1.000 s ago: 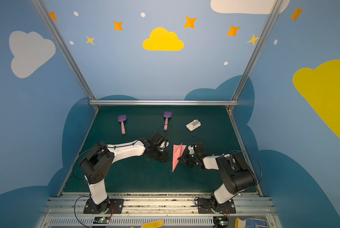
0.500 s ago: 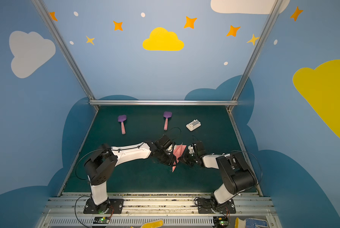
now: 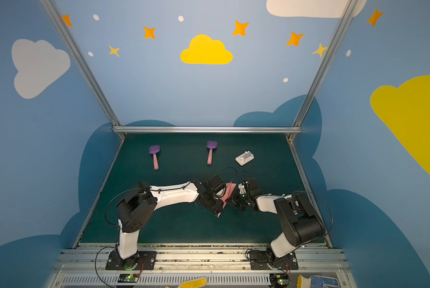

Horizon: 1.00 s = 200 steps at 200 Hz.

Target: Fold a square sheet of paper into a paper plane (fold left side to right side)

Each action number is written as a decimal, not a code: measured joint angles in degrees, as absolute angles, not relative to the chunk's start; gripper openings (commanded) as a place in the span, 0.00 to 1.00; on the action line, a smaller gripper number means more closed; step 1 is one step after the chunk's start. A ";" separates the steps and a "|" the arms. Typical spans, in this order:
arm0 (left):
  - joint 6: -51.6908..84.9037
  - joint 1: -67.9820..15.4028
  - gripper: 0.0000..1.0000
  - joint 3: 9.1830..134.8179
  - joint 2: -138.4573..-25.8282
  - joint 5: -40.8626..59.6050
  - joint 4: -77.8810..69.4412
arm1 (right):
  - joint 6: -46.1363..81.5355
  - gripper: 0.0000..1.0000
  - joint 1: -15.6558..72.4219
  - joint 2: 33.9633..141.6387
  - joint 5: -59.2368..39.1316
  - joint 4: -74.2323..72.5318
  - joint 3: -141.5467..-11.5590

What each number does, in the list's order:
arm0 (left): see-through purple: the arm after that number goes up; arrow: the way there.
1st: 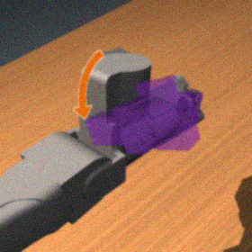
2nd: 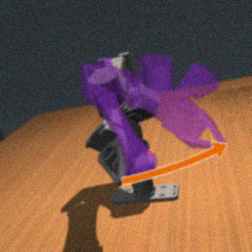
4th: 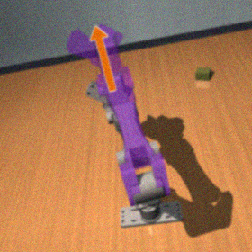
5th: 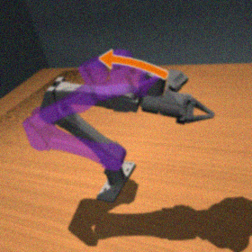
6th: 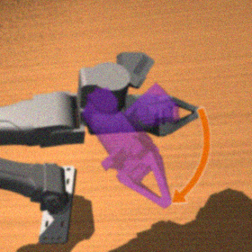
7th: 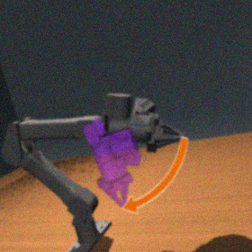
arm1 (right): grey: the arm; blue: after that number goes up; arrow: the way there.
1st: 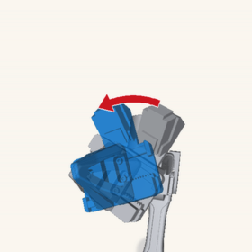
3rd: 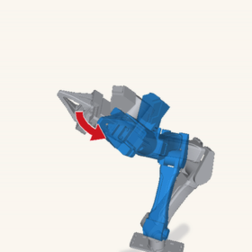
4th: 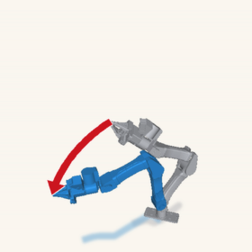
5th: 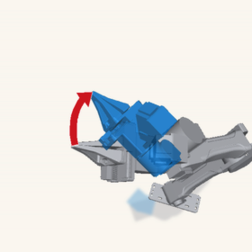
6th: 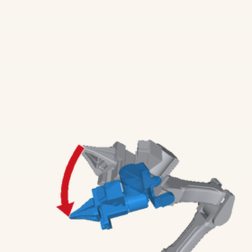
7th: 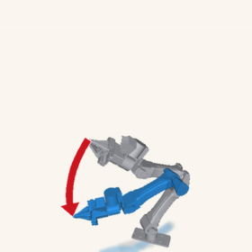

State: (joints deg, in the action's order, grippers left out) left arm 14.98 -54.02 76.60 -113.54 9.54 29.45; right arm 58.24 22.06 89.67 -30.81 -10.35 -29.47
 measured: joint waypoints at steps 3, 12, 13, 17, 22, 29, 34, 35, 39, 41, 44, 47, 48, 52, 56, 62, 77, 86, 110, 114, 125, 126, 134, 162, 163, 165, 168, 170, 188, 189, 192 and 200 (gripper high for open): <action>14.92 -54.04 0.60 76.60 -113.54 9.54 29.45 | 58.24 0.00 22.06 89.56 -30.72 -10.20 -29.47; 14.76 -54.02 0.60 76.60 -113.54 9.56 29.45 | 58.24 0.00 22.06 89.21 -30.55 -9.67 -29.47; 14.76 -54.02 0.60 76.60 -113.54 9.56 29.45 | 58.24 0.00 22.06 89.19 -30.52 -9.63 -29.47; 14.72 -54.02 0.60 76.60 -113.54 9.58 29.45 | 58.24 0.00 22.06 89.06 -30.46 -9.39 -29.47; 14.66 -54.02 0.60 76.60 -113.54 9.61 29.43 | 58.24 0.00 22.06 88.88 -30.41 -9.13 -29.47; 14.55 -54.02 0.60 76.60 -113.54 9.69 29.43 | 58.24 0.00 22.06 88.71 -30.37 -8.80 -29.47; 14.48 -54.02 0.61 76.60 -113.54 9.76 29.43 | 58.24 0.00 22.06 88.60 -30.33 -8.67 -29.47; 14.46 -54.02 0.61 76.60 -113.54 9.78 29.43 | 58.24 0.00 22.06 88.58 -30.30 -8.62 -29.47; 14.35 -54.02 0.61 76.60 -113.54 9.82 29.43 | 58.24 0.00 22.06 88.53 -30.24 -8.51 -29.50; 14.33 -54.02 0.61 76.60 -113.54 9.87 29.43 | 58.24 0.00 22.06 88.49 -30.22 -8.43 -29.52; 14.31 -54.02 0.61 76.60 -113.54 9.89 29.41 | 58.24 0.00 22.06 88.47 -30.17 -8.29 -29.56; 14.26 -54.02 0.61 76.62 -113.54 9.93 29.41 | 58.24 0.00 22.06 88.47 -30.17 -8.21 -29.61; 14.24 -54.02 0.61 76.62 -113.56 9.98 29.43 | 58.24 0.00 22.06 88.47 -30.17 -8.19 -29.63; 14.17 -54.02 0.61 76.66 -113.58 10.00 29.43 | 58.24 0.00 22.06 88.47 -30.11 -8.05 -29.69; 14.13 -54.02 0.61 76.73 -113.65 10.09 29.45 | 58.22 0.00 22.09 88.47 -30.09 -8.01 -29.69; 14.04 -54.02 0.61 76.88 -113.75 10.20 29.43 | 58.22 0.00 22.09 88.47 -30.04 -7.94 -29.69; 13.82 -54.02 0.62 77.41 -114.17 10.50 29.36 | 58.22 0.00 22.13 88.47 -30.02 -7.88 -29.74; 13.74 -54.02 0.62 77.73 -114.34 10.74 29.36 | 58.22 0.00 22.13 88.47 -30.02 -7.84 -29.78; 13.58 -54.00 0.61 78.50 -114.93 11.09 29.45 | 58.24 0.00 22.24 88.47 -30.02 -7.70 -29.85; 13.52 -53.98 0.60 78.63 -115.04 11.11 29.43 | 58.22 0.00 22.24 88.47 -30.02 -7.62 -29.91; 13.32 -53.95 0.58 78.87 -115.26 11.16 29.30 | 58.24 0.00 22.24 88.47 -30.00 -7.38 -30.04; 13.30 -53.95 0.57 78.87 -115.28 11.16 29.28 | 58.24 0.00 22.24 88.47 -30.00 -7.35 -30.04; 13.17 -53.91 0.56 78.89 -115.31 11.20 29.30 | 58.22 0.00 22.24 88.44 -30.02 -7.16 -30.13; 12.58 -53.56 0.49 78.87 -115.42 11.35 29.21 | 58.11 0.00 22.24 87.74 -30.02 -5.50 -30.72; 12.58 -53.54 0.49 78.85 -115.42 11.33 29.21 | 58.11 0.00 22.24 87.72 -30.02 -5.45 -30.74; 12.51 -53.52 0.48 78.85 -115.42 11.40 29.19 | 58.11 0.00 22.24 87.64 -30.02 -5.30 -30.81; 12.45 -53.47 0.48 78.85 -115.42 11.53 29.17 | 58.04 0.00 22.24 87.42 -30.00 -5.04 -30.89; 12.45 -53.43 0.47 78.85 -115.42 11.53 29.12 | 58.04 0.00 22.24 87.31 -30.00 -4.91 -30.94; 12.34 -53.15 0.46 78.83 -115.52 12.16 28.99 | 57.74 0.00 22.24 85.71 -29.98 -3.44 -31.33; 12.29 -53.15 0.46 78.83 -115.52 12.19 28.99 | 57.71 0.00 22.24 85.56 -29.95 -3.29 -31.38; 12.29 -53.10 0.46 78.83 -115.52 12.25 28.99 | 57.67 0.00 22.24 85.32 -29.98 -3.03 -31.48; 12.23 -52.99 0.46 78.83 -115.52 12.45 29.02 | 57.41 0.00 22.24 84.44 -29.93 -2.13 -31.86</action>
State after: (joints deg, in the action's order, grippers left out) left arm 12.23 -52.99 78.83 -115.52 12.45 29.02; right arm 57.41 22.24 84.44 -29.93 -2.13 -31.86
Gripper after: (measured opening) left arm 0.464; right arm 0.047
